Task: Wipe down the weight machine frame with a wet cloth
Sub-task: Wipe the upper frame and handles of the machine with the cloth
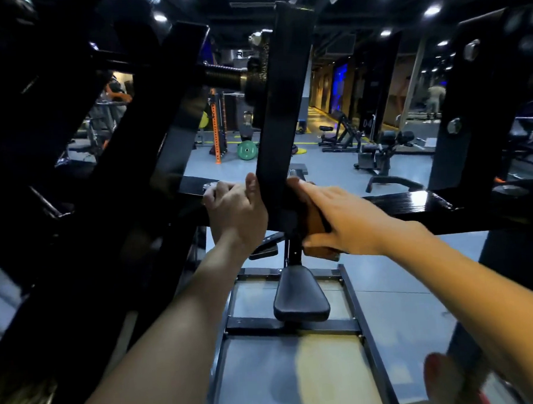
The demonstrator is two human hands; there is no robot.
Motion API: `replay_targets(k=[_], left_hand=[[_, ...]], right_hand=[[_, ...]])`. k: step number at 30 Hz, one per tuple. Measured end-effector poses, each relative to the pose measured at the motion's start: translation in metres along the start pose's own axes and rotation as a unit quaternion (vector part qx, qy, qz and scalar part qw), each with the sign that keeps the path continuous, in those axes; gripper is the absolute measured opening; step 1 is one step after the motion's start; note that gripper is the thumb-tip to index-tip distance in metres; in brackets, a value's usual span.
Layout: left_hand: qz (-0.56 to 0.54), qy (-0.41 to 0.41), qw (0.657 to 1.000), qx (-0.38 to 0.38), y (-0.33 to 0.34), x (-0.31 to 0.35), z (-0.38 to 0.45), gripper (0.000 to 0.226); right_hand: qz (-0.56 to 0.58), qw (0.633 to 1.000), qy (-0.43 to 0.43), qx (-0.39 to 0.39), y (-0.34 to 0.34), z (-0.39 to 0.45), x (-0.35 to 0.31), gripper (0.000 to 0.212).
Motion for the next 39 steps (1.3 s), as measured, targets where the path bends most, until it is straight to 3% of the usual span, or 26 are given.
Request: replay_targets(k=[3, 7, 10, 13, 18, 25, 30, 35, 39], left_hand=[[-0.010, -0.014, 1.000, -0.016, 0.001, 0.000, -0.001, 0.065], [-0.033, -0.033, 0.999, -0.020, -0.003, 0.004, -0.002, 0.065], [-0.030, -0.019, 0.999, -0.026, -0.006, 0.008, -0.004, 0.065], [-0.016, 0.003, 0.999, -0.035, -0.005, 0.005, -0.004, 0.064], [0.001, 0.018, 0.999, -0.045, -0.005, 0.000, -0.006, 0.063], [-0.012, 0.011, 0.999, -0.046, 0.000, -0.004, -0.003, 0.065], [-0.007, -0.018, 1.000, -0.003, 0.008, -0.010, -0.002, 0.075], [0.018, 0.009, 1.000, 0.013, 0.014, -0.014, 0.003, 0.072], [0.010, 0.029, 1.000, 0.005, 0.009, -0.009, 0.000, 0.068]], right_hand=[[-0.044, 0.998, 0.018, 0.047, 0.005, 0.024, -0.006, 0.104], [-0.046, 0.973, 0.097, 0.206, 0.016, 0.041, -0.029, 0.077], [-0.022, 0.952, 0.084, 0.294, 0.021, 0.028, -0.044, 0.078], [-0.021, 0.963, 0.047, 0.265, 0.019, -0.006, -0.031, 0.085], [-0.102, 0.965, 0.085, 0.227, 0.014, -0.060, 0.035, 0.080], [-0.045, 0.967, 0.060, 0.245, 0.014, 0.023, -0.024, 0.060], [-0.059, 0.979, 0.033, 0.191, 0.018, 0.027, -0.019, 0.075], [-0.161, 0.980, 0.067, 0.096, -0.002, -0.070, 0.076, 0.104], [-0.183, 0.973, 0.072, 0.119, -0.020, -0.106, 0.104, 0.102]])
Point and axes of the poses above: each hand's wrist, its own z-axis towards the middle knuckle, its own y-axis out of the palm, x = y × z, the point moved 6 cm from there along z, towards the middle knuckle, and after that the axes turned 11 degrees about -y, right-handed, at the moved point
